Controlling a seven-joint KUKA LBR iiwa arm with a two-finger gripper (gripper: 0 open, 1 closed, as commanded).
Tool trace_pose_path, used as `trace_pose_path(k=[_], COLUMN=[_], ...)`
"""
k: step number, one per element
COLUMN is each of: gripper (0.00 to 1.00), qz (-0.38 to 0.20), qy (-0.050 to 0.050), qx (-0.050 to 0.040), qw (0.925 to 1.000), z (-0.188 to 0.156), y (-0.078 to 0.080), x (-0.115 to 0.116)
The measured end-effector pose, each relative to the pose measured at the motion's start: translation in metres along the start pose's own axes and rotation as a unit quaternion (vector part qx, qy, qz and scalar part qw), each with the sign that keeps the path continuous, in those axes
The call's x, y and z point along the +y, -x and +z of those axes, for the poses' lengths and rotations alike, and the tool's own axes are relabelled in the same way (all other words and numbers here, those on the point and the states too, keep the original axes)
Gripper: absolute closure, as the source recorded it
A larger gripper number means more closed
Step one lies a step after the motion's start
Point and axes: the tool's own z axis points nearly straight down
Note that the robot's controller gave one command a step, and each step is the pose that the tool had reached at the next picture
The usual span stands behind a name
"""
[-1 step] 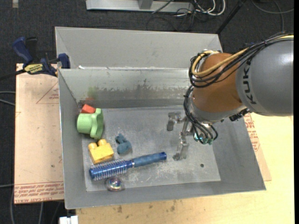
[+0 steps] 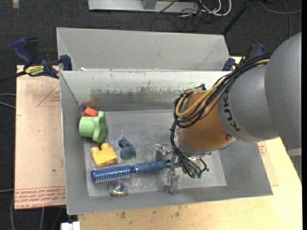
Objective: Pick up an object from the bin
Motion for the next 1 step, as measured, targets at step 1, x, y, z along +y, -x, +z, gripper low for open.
trace_pose_path(k=[1], gripper=[1.00], qz=[0.002], qy=[-0.001], qx=[-0.0040], qw=[1.0000], z=[-0.0038], y=[0.0031], x=[-0.0021])
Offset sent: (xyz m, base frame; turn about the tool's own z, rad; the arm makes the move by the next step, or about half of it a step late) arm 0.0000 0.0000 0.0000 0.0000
